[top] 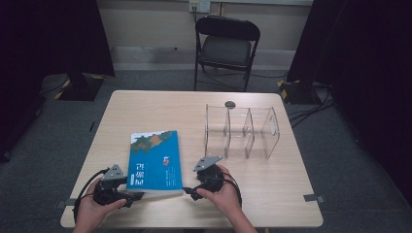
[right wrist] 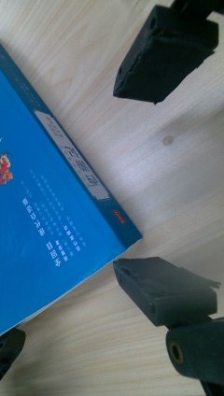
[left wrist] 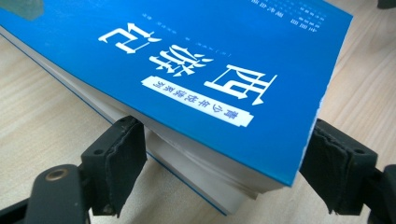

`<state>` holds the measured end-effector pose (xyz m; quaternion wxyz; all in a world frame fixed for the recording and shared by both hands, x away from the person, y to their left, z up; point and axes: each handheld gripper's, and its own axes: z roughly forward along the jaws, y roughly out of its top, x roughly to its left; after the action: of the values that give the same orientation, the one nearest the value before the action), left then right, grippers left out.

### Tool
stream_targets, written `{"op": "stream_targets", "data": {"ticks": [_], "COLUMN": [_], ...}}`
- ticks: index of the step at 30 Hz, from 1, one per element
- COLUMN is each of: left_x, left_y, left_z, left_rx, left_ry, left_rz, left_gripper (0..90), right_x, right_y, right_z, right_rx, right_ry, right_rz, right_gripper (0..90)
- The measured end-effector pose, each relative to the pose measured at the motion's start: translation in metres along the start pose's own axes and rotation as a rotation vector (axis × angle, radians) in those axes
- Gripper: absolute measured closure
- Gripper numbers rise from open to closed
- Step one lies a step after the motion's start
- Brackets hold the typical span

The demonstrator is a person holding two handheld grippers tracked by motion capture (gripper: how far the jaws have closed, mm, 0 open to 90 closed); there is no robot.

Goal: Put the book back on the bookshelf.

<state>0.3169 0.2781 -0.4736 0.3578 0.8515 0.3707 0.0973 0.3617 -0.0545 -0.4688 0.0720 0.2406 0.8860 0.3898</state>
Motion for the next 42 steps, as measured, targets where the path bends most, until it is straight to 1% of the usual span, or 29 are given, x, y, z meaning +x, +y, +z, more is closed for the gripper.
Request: {"op": "stream_targets", "data": {"ticks": [2,3,5,6,7,9,10,11,12,14,15,16,17,18,19,22,23,24,25,29,32,33,34,35,36,37,38,39,42], "left_x": [-0.001,-0.002,-0.002,-0.003,-0.004,-0.005,-0.005,-0.005,-0.005,-0.006,-0.007,-0.007,-0.01,-0.01,-0.01,-0.011,-0.011,-0.011,-0.011,-0.012,-0.013,-0.013,-0.013,-0.013,-0.013,-0.012,-0.012,-0.013,-0.011], "left_y": [-0.002,-0.003,-0.004,-0.007,-0.008,-0.01,-0.013,-0.015,-0.018,-0.019,-0.02,-0.02,-0.021,-0.021,-0.021,-0.021,-0.02,-0.02,-0.018,-0.017,-0.015,-0.015,-0.014,-0.014,-0.014,-0.012,-0.012,-0.011,-0.009], "left_z": [0.002,0.003,0.005,0.006,0.006,0.007,0.006,0.006,0.006,0.006,0.006,0.006,0.008,0.008,0.008,0.008,0.008,0.008,0.008,0.008,0.007,0.006,0.006,0.004,0.004,0.001,0.001,0.0,-0.002], "left_rx": [0.007,0.033,0.044,0.053,0.059,0.053,0.048,0.05,0.027,0.021,0.021,0.021,0.018,0.018,0.013,0.014,0.02,0.02,0.035,0.035,0.043,0.045,0.042,0.025,0.025,0.024,0.024,0.01,0.001], "left_ry": [0.005,0.016,0.021,0.035,0.041,0.041,0.051,0.043,0.049,0.049,0.067,0.067,0.082,0.082,0.084,0.084,0.082,0.082,0.088,0.092,0.098,0.101,0.103,0.095,0.095,0.109,0.109,0.091,0.081], "left_rz": [-0.004,0.013,0.015,0.03,0.035,0.03,0.034,0.022,0.028,0.023,0.043,0.043,0.046,0.046,0.044,0.04,0.041,0.041,0.039,0.032,0.018,0.018,0.019,0.002,0.002,0.022,0.022,0.002,-0.002], "left_gripper": [18.5,17.7,17.4,17.6,18.0,18.3,18.8,19.5,22.1,23.0,22.8,22.5,22.0,21.2,21.0,21.6,21.9,22.0,22.2,22.4,23.6,24.0,24.6,24.8,24.9,25.1,25.5,26.7,27.1], "right_x": [0.0,0.001,0.002,0.003,0.004,0.004,0.004,0.004,0.005,0.005,0.005,0.005,0.006,0.006,0.007,0.008,0.009,0.009,0.01,0.011,0.013,0.013,0.015,0.015,0.015,0.016,0.016,0.018,0.019], "right_y": [0.0,0.0,0.0,0.0,-0.001,-0.001,-0.001,-0.002,-0.003,-0.004,-0.004,-0.005,-0.005,-0.005,-0.006,-0.008,-0.01,-0.01,-0.012,-0.014,-0.014,-0.014,-0.013,-0.014,-0.014,-0.015,-0.015,-0.016,-0.016], "right_z": [0.0,0.0,0.0,-0.001,-0.001,-0.002,-0.002,-0.002,-0.002,0.0,0.001,0.002,0.004,0.004,0.006,0.009,0.012,0.012,0.016,0.021,0.026,0.027,0.028,0.029,0.029,0.03,0.03,0.032,0.033], "right_rx": [-0.002,0.001,0.004,0.004,0.003,0.003,0.001,-0.005,0.003,0.005,0.006,0.01,0.009,0.009,0.022,0.03,0.03,0.03,0.039,0.045,0.033,0.032,0.027,0.023,0.023,0.007,0.007,-0.013,-0.009], "right_ry": [-0.001,0.002,-0.001,0.002,0.0,0.002,0.004,0.003,0.004,0.01,0.011,0.009,0.008,0.008,0.006,0.008,0.021,0.021,0.025,0.037,0.028,0.033,0.033,0.029,0.029,0.023,0.023,0.012,0.004], "right_rz": [0.0,-0.003,-0.007,-0.005,-0.007,-0.012,-0.013,-0.009,-0.002,-0.008,-0.013,-0.014,-0.011,-0.011,-0.025,-0.029,-0.025,-0.025,-0.017,-0.024,-0.041,-0.049,-0.053,-0.057,-0.057,-0.067,-0.067,-0.074,-0.084], "right_gripper": [13.6,13.5,13.5,13.5,13.5,13.5,13.5,13.5,13.6,13.5,13.5,13.6,13.5,13.5,13.5,13.5,13.5,13.5,13.5,13.6,13.7,13.7,13.6,13.6,13.6,13.7,13.7,13.6,13.5]}}
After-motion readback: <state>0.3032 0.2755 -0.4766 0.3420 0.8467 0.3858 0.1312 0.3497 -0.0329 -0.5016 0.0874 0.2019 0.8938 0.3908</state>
